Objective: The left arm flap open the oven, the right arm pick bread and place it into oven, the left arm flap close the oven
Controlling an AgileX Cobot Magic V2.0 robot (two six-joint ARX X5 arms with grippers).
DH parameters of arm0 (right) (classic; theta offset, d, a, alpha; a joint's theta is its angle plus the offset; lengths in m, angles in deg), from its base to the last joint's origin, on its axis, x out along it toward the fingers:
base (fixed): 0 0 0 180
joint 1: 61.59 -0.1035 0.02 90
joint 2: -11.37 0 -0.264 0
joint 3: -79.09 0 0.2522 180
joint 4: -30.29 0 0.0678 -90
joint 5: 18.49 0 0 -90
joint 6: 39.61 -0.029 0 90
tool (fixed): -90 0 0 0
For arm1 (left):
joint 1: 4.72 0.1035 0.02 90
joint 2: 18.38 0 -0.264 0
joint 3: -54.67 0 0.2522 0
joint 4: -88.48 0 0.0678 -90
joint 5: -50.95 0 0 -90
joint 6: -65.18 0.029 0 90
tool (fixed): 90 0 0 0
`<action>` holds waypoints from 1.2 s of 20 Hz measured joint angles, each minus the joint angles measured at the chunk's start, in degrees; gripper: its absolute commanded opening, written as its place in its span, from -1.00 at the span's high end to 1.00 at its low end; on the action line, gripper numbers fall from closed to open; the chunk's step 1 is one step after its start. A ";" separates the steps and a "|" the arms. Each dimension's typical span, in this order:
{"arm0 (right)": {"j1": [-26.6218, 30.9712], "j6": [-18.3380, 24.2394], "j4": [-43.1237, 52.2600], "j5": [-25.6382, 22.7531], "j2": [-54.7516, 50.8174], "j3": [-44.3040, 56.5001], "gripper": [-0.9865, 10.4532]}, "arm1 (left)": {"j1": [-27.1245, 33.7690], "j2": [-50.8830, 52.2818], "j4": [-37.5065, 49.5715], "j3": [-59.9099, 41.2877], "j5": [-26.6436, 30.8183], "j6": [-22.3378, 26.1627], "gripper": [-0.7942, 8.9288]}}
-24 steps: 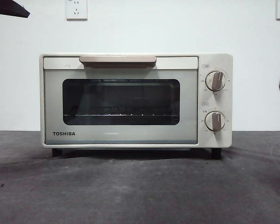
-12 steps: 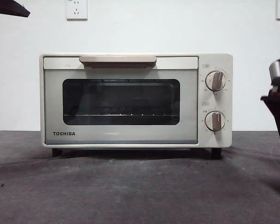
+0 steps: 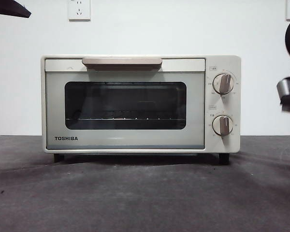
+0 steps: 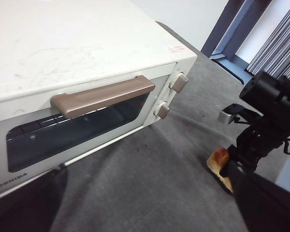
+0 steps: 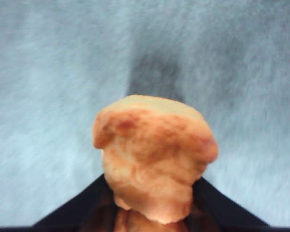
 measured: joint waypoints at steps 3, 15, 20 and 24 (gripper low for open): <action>0.00 0.02 -3.39 1.25 -5.16 -1.57 0.57 | -0.48 0.00 0.00 0.00 0.00 -0.02 0.08; 0.00 0.92 -7.74 18.64 -36.35 -1.99 0.57 | -3.06 -12.20 -0.26 10.05 0.94 2.54 0.80; 0.00 0.90 -7.76 18.71 -41.97 -1.99 0.57 | -7.45 -28.04 -4.22 21.86 10.49 11.47 0.80; 0.00 0.33 -7.80 18.73 -42.34 -1.99 0.57 | -8.33 -36.57 -4.44 29.16 12.20 17.16 0.80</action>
